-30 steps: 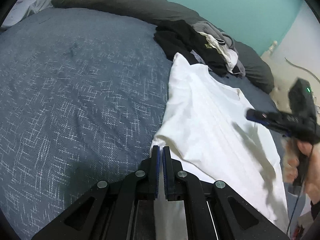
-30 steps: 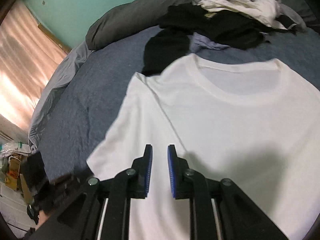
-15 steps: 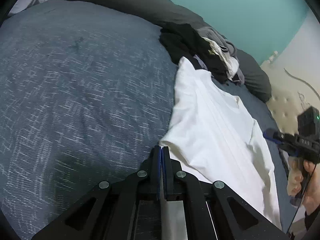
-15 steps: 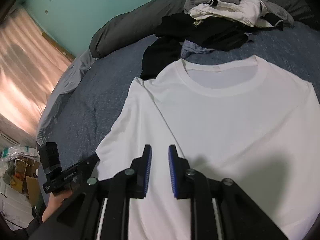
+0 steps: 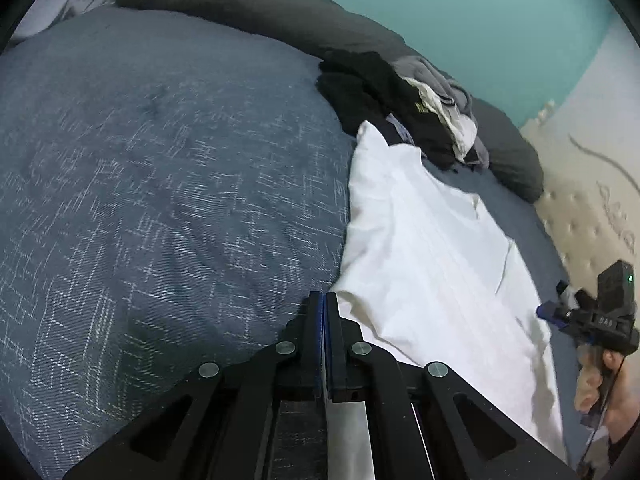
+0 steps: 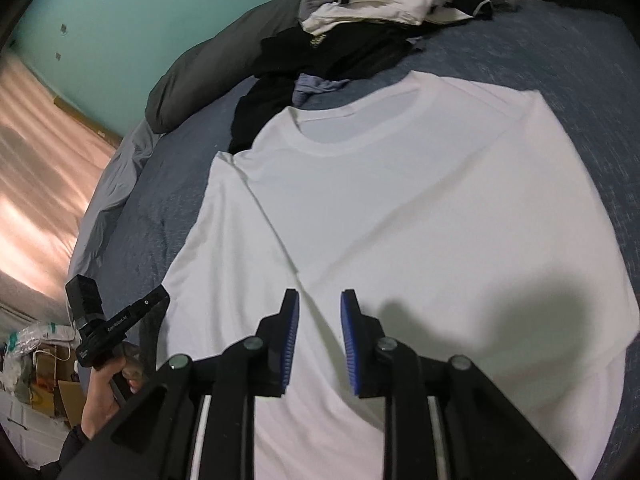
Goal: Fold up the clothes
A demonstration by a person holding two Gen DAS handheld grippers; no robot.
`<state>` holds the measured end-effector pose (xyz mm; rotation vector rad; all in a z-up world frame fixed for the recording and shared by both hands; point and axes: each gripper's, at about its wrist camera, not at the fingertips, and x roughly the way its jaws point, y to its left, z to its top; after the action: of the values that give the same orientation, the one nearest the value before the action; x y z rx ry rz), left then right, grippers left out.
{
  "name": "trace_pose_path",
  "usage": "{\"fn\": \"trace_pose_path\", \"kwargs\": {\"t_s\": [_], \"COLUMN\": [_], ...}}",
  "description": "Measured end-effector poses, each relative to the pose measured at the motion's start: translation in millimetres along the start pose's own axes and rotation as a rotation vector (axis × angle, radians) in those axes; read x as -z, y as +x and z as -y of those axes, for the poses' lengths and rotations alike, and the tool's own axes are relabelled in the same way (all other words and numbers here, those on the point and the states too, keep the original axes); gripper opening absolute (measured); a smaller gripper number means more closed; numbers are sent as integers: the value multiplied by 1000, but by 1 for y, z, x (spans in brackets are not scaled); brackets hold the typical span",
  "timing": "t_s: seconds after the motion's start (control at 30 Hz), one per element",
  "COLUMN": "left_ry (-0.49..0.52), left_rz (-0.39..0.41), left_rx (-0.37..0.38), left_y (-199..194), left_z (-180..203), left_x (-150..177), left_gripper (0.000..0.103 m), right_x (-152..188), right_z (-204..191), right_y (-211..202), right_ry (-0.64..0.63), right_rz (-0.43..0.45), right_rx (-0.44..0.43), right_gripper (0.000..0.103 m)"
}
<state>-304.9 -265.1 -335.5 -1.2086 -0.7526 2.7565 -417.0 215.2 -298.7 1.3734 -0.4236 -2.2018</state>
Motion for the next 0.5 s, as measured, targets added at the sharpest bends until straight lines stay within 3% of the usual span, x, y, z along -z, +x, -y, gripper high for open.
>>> {"fn": "trace_pose_path", "kwargs": {"t_s": [0.27,0.5], "left_ry": [-14,10], "left_rz": [-8,-20], "left_rx": [-16,0], "left_y": [-4,-4], "left_z": [-3,6], "left_x": [-2,-2], "left_gripper": [3,30], "right_x": [2,5], "right_z": [-3,-13], "right_y": [3,11], "right_ry": [-9,-26], "right_rz": [2,-9], "right_rx": [-24,-34], "right_gripper": [21,21]}}
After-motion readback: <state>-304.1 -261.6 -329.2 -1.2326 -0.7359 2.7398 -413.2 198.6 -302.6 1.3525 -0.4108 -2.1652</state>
